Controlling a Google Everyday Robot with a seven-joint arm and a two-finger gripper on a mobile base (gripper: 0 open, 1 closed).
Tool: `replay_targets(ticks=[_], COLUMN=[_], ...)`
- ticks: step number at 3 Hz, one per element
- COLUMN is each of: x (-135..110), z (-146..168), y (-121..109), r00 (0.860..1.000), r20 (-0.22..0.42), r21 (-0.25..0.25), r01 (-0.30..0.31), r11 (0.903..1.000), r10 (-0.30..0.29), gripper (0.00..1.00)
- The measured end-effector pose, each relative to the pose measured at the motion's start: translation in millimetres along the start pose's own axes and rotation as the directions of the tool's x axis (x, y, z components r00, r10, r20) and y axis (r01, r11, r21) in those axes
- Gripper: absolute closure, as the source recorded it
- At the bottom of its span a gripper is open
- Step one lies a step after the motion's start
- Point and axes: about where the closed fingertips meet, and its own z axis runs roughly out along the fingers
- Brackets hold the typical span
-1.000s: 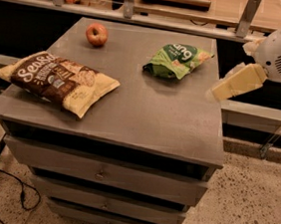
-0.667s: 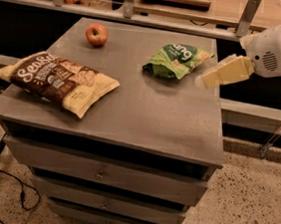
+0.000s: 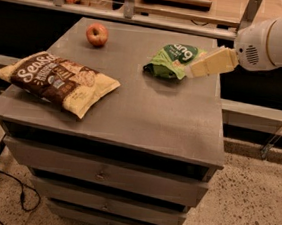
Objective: Move green rice chip bag near brown chip bag
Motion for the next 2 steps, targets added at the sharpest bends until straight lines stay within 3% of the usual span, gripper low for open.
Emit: replay_targets(ticks=[2], x=[-6], z=[41], y=[11], r00=[0.995], r20=[0.027], r21=[-0.029], r01=[0.101], r11=[0.9945], r10=[-0.100], gripper=[0.00])
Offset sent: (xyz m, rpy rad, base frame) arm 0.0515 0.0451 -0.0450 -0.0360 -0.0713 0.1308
